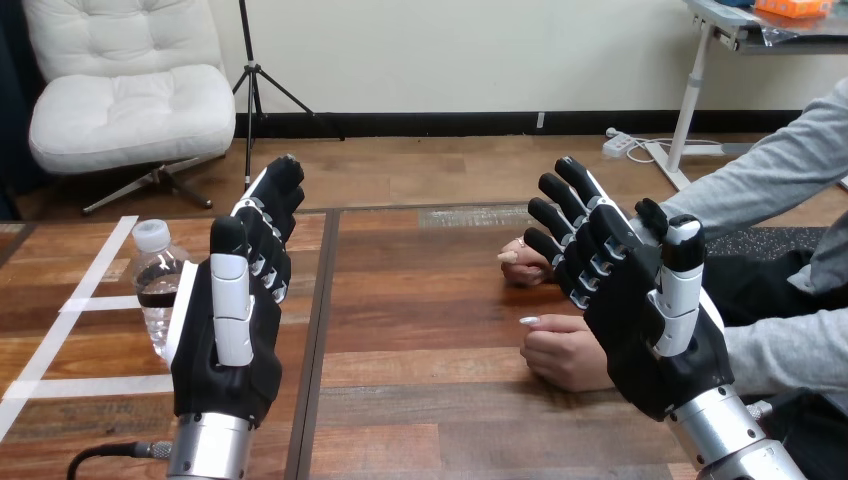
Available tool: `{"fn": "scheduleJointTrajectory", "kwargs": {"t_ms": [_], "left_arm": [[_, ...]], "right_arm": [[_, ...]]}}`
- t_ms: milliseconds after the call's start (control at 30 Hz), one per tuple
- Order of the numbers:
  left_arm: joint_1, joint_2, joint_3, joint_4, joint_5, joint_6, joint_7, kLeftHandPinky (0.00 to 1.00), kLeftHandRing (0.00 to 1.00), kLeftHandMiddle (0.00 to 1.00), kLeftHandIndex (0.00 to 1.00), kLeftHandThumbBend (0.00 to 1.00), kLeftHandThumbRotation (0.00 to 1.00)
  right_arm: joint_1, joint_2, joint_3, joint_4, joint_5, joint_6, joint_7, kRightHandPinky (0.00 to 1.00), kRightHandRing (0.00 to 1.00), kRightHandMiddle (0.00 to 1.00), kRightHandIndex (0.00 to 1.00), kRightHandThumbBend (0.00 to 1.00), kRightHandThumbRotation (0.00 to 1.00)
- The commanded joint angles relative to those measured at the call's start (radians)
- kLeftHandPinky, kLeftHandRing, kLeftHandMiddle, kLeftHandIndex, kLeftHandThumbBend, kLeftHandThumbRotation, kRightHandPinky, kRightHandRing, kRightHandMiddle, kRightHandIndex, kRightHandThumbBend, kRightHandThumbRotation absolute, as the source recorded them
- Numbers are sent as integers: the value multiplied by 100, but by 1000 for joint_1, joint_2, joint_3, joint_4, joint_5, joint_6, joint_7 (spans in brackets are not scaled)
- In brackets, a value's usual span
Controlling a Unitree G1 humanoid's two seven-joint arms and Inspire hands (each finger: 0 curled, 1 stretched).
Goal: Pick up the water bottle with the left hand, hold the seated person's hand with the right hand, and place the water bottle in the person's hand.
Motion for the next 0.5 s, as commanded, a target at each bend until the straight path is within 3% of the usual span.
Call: {"fn": "scheduleJointTrajectory", "kwargs": {"t_ms": [0, 467], "left_arm": [[-41, 1, -11, -31, 0, -9, -6, 100, 94, 91, 87, 74, 99], [-31, 5, -20, -58, -14, 5, -26, 100, 95, 92, 89, 75, 97]], "right_arm": [[-32, 6, -14, -29, -3, -18, -9, 100, 100, 100, 100, 100, 100], [-34, 12, -13, -21, 11, -27, 1, 100, 100, 100, 100, 100, 100]]}}
